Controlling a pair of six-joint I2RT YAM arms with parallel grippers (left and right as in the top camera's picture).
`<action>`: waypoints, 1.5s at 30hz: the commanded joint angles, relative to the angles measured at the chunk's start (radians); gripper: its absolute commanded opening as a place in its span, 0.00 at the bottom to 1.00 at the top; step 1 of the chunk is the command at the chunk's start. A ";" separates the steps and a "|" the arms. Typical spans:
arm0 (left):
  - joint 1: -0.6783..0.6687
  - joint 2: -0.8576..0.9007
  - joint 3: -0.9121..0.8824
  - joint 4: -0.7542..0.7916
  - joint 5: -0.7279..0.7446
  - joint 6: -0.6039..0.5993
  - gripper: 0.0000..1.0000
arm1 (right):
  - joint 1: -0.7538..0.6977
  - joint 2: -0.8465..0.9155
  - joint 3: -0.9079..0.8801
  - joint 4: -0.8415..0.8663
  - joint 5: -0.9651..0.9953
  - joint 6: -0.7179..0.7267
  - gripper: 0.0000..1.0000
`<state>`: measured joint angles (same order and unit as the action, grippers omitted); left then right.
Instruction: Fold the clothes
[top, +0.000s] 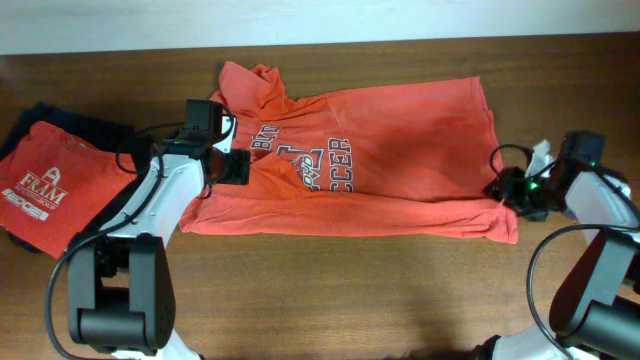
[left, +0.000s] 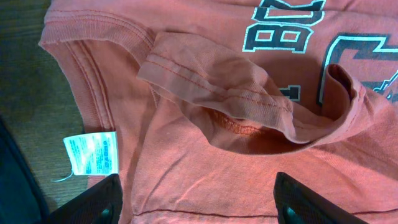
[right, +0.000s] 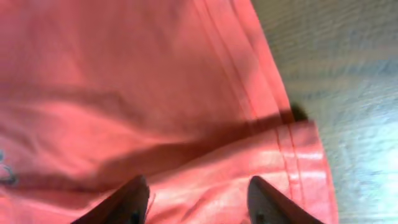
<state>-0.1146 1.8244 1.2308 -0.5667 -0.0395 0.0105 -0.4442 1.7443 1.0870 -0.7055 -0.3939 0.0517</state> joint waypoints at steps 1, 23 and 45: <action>0.006 0.013 0.013 -0.015 0.030 -0.003 0.83 | -0.017 0.005 0.111 -0.040 -0.004 -0.082 0.62; 0.006 0.013 0.013 -0.089 0.029 -0.003 0.87 | -0.117 0.184 0.140 -0.091 0.024 -0.058 0.63; 0.006 0.013 0.013 -0.097 0.029 -0.003 0.87 | -0.080 0.086 0.138 -0.089 -0.037 -0.024 0.05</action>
<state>-0.1146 1.8244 1.2308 -0.6659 -0.0250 0.0071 -0.5220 1.9110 1.2175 -0.7925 -0.3656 0.0235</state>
